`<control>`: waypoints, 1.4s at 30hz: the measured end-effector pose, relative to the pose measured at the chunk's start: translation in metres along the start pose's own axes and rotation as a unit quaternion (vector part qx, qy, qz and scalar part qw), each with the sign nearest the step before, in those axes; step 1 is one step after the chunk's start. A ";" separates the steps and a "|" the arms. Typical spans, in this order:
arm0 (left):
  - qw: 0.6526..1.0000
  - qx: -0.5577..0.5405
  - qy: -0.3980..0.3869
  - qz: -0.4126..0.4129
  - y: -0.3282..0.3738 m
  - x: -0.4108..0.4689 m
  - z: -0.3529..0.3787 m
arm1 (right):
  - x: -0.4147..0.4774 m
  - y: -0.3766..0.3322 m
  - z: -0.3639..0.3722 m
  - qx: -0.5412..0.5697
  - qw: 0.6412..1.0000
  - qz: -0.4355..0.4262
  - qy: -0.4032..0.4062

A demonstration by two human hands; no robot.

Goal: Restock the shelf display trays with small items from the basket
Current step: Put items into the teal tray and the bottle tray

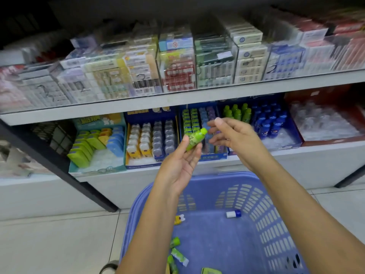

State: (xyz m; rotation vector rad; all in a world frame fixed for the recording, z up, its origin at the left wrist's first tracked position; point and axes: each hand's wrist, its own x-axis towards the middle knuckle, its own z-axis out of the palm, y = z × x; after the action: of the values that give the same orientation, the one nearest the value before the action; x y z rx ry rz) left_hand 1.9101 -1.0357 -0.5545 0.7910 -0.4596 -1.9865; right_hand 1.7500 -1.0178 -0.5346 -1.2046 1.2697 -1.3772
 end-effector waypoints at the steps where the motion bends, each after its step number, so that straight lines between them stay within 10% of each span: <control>1: 1.000 0.005 -0.014 -0.005 -0.005 0.001 0.005 | -0.004 -0.002 -0.006 -0.008 1.000 -0.006 0.005; 13: 0.996 -0.013 -0.075 0.042 -0.075 0.026 0.055 | -0.005 -0.017 -0.069 -0.064 0.993 0.035 0.091; 16: 0.974 0.197 -0.052 0.095 -0.089 0.031 0.058 | 0.004 -0.012 -0.086 -0.093 0.983 0.001 0.159; 21: 0.579 0.752 -0.108 0.295 -0.109 0.039 0.035 | 0.033 0.010 -0.101 -0.302 0.921 -0.084 0.232; 23: 0.507 0.802 -0.120 0.292 -0.114 0.038 0.029 | 0.045 0.021 -0.097 -0.373 0.898 -0.100 0.210; 42: 0.460 0.833 -0.139 0.273 -0.112 0.041 0.032 | 0.076 0.033 -0.076 -0.575 0.808 0.028 0.125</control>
State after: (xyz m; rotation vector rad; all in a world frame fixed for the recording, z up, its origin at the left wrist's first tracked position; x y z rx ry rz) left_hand 1.8032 -1.0138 -0.6123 1.0637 -2.6310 -0.3895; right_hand 1.6640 -1.0852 -0.5608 -1.7354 2.4709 -0.6247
